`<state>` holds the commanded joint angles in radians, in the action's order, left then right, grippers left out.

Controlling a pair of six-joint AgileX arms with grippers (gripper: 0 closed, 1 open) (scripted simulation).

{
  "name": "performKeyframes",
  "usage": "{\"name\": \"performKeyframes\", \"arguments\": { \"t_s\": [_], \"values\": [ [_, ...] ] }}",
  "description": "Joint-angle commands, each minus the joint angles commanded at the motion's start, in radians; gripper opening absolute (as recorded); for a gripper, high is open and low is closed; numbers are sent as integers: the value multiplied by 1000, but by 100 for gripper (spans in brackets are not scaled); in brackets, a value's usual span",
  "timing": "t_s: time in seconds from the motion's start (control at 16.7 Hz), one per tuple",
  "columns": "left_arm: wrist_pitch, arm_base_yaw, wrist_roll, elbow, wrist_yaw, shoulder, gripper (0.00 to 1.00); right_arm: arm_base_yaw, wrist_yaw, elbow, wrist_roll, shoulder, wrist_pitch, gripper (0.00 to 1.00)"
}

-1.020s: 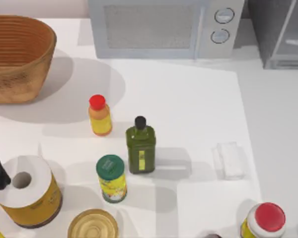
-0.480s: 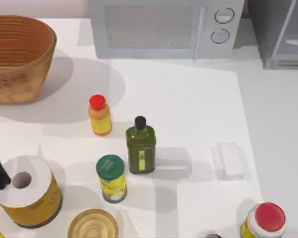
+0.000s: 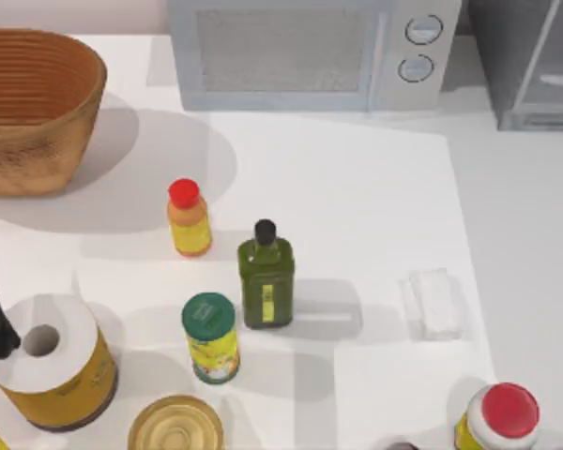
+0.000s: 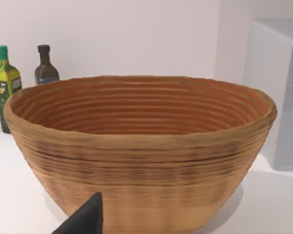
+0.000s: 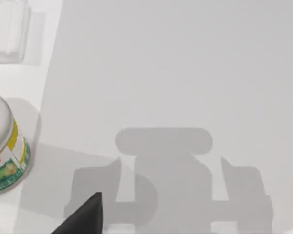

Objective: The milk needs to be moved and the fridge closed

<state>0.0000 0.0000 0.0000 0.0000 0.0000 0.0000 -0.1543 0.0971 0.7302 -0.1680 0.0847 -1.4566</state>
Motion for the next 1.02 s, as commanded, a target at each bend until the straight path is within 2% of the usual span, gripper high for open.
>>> {"name": "performKeyframes", "arguments": {
  "t_s": [0.24, 0.78, 1.02],
  "values": [
    [0, 0, 0, 0, 0, 0, 100, -288, 171, 112, -312, -283, 22, 100],
    [0, 0, 0, 0, 0, 0, 100, -1116, 600, 400, -1300, -1176, 49, 100],
    [0, 0, 0, 0, 0, 0, 100, -1407, 738, 497, -1625, -1541, 44, 100]
  ]
}}
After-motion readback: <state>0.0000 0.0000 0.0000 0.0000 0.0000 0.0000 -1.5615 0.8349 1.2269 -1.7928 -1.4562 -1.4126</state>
